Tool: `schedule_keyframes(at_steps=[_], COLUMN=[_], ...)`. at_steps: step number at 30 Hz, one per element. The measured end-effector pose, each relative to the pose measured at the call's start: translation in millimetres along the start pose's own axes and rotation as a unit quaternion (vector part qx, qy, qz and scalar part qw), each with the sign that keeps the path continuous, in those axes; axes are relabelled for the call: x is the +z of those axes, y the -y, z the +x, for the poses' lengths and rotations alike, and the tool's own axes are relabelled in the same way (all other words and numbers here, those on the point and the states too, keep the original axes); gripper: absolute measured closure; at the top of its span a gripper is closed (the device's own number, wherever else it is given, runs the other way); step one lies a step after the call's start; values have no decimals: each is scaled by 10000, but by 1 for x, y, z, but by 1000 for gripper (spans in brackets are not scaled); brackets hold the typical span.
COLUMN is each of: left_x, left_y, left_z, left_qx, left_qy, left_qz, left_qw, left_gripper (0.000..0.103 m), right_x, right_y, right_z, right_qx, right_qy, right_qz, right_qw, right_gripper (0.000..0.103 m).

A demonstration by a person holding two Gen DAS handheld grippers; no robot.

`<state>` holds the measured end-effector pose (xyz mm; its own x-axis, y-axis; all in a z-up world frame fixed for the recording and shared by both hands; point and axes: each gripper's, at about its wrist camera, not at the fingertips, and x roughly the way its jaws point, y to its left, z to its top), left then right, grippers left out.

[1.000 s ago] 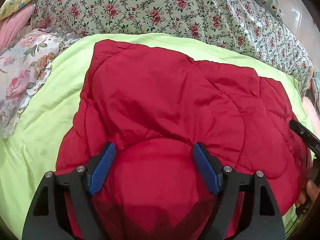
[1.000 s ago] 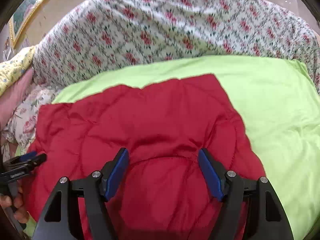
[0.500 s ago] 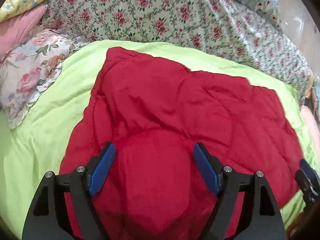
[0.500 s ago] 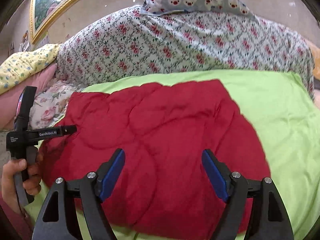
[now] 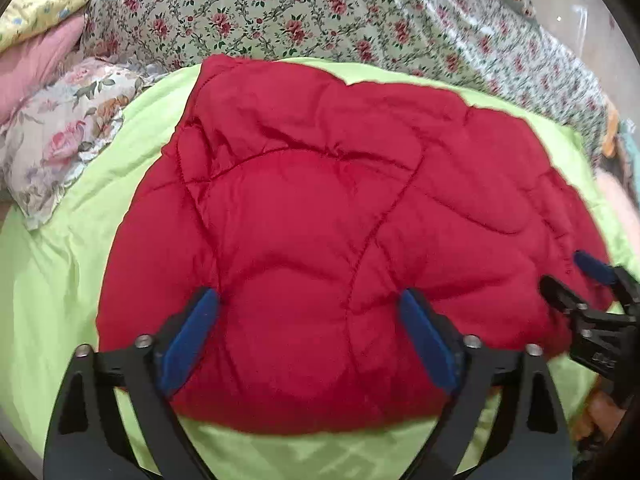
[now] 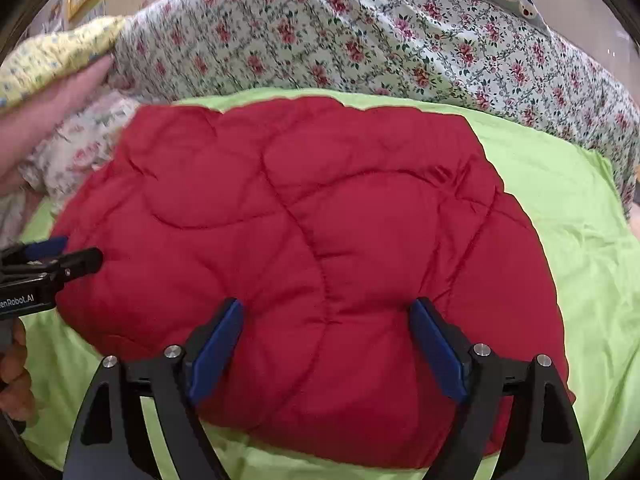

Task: Fold large clothes

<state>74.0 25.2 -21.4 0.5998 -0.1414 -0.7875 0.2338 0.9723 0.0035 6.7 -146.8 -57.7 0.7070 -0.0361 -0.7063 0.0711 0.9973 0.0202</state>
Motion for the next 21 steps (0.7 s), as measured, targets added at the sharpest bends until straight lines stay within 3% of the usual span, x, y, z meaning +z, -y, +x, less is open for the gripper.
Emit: schedule_keyframes(at_steps=[8, 21], left_x=[0, -24], left_y=[-1, 4], left_z=[-2, -44], left_qx=[79, 14], left_qy=[-47, -383], left_qz=[-59, -82], left_qw=[9999, 9992], left_gripper=[0, 0], right_x=[-5, -27], right_y=[10, 15], right_z=[-1, -65], right_qx=[-153, 618], right_qy=[6, -12], right_qz=[151, 673], right_qw=[9998, 9958], right_gripper=[16, 11])
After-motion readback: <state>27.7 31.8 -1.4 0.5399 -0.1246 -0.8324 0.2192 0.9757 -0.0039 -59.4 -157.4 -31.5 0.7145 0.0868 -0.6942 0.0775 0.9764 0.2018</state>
